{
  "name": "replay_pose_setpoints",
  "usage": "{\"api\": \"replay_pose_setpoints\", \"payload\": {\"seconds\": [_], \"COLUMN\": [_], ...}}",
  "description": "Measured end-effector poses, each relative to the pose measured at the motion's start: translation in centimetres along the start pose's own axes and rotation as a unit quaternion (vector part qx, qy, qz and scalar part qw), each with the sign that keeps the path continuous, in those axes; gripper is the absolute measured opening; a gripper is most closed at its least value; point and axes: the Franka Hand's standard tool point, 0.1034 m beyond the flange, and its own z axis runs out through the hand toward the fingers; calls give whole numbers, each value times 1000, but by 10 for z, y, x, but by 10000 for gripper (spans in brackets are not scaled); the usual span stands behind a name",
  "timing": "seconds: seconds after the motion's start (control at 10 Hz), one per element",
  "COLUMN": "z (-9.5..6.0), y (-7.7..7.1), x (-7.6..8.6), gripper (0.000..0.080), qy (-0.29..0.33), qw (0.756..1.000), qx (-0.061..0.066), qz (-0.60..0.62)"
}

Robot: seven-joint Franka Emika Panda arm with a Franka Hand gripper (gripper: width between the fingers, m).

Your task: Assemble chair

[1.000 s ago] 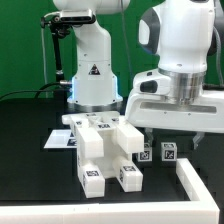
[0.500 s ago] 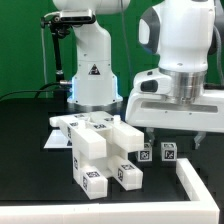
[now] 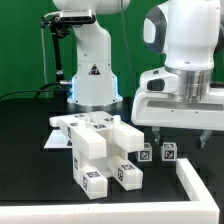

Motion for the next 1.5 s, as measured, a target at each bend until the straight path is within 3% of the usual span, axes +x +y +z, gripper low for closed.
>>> {"api": "replay_pose_setpoints", "payload": {"seconds": [0.1,0.5,0.9,1.5], "z": [6,7,-4,8], "y": [-3,-2,1,5], "x": [-4,-3,4,-3], "gripper": [649,649,649,649], "qy": [0,3,8,3], "qw": [1000,1000,1000,1000], "qx": [-2,-1,3,-2], "qz": [-2,-1,-2,-3]}}
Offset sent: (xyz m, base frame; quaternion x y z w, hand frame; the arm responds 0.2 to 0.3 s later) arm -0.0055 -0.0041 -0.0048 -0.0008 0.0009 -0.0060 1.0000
